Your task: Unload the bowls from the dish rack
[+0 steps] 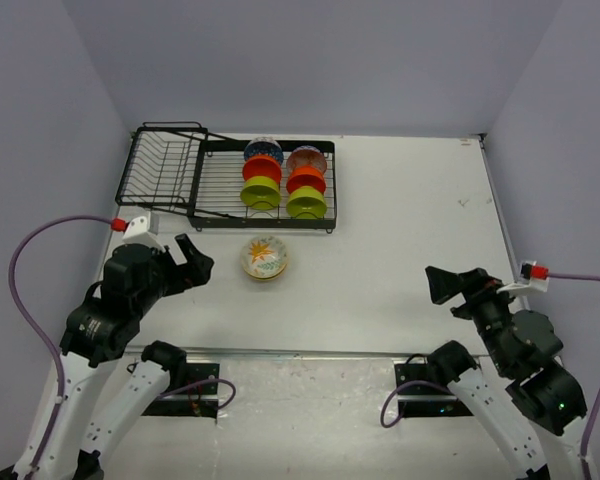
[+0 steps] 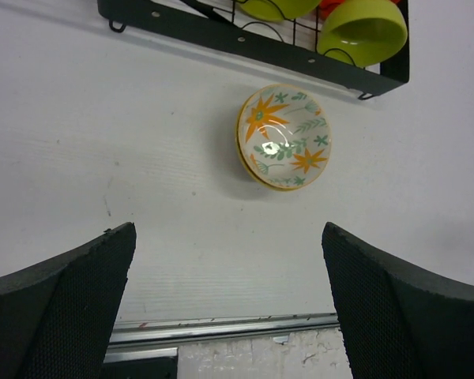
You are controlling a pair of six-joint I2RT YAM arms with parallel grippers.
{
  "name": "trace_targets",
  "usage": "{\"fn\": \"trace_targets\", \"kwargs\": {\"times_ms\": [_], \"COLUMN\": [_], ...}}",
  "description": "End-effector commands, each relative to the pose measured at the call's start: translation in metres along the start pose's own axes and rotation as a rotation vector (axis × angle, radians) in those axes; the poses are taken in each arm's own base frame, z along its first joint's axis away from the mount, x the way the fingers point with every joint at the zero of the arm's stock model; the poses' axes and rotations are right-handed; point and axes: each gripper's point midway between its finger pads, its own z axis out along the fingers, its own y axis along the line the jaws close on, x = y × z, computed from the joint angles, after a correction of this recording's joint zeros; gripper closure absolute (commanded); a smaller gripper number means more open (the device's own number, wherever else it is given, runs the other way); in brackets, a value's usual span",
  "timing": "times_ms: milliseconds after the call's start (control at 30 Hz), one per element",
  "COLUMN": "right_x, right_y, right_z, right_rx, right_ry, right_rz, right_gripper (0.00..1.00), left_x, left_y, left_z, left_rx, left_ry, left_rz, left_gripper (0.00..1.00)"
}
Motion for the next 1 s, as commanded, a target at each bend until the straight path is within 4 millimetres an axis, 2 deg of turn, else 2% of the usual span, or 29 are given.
{"fn": "trace_targets", "kwargs": {"times_ms": [0,100,167,300,400,433,500,567,700,800,867,967], "right_x": [-0.012,-0.01,-0.013,-0.021,-0.021,-0.018,-0.017,-0.015,-0.016,-0.008,-0.01,0.002], "right_y": [-0.023,-0.035,-0.037,-0.031,-0.023,-0.024,-0.029,-0.036,-0.034,-0.036,-0.032,-0.035], "right_z": [-0.015,-0.024,-0.024,-0.023,-0.018,-0.015,-0.013,-0.01,-0.006,0.006,0.008,0.013], "right_rx": [0.129,0.173,0.169,0.137,0.117,0.135,0.161,0.182,0.155,0.162,0.162,0.176], "right_ry": [-0.039,-0.053,-0.088,-0.125,-0.106,-0.091,-0.097,-0.123,-0.159,-0.155,-0.15,-0.106], "right_rz": [0.064,0.122,0.135,0.168,0.155,0.152,0.156,0.174,0.22,0.199,0.199,0.18], "right_gripper": [0.01,0.01,0.01,0.01,0.01,0.01,0.01,0.01,0.01,0.01,0.01,0.01], "left_x": [0.007,0.002,-0.011,-0.042,-0.05,-0.05,-0.04,-0.032,-0.022,-0.03,-0.034,-0.036], "left_y": [0.013,0.018,0.021,0.009,0.012,0.011,0.015,0.009,0.007,0.006,0.007,0.01], "left_z": [-0.005,-0.008,-0.016,-0.027,-0.025,-0.023,-0.01,0.004,0.024,0.027,0.026,0.023], "left_rx": [-0.083,-0.115,-0.141,-0.086,-0.096,-0.096,-0.103,-0.071,-0.066,-0.073,-0.082,-0.088], "left_ry": [0.057,0.036,-0.011,-0.128,-0.178,-0.181,-0.147,-0.107,-0.065,-0.104,-0.12,-0.156], "left_rz": [0.003,0.005,0.009,0.062,0.08,0.083,0.112,0.139,0.134,0.113,0.106,0.081], "left_gripper": [0.0,0.0,0.0,0.0,0.0,0.0,0.0,0.0,0.0,0.0,0.0,0.0]}}
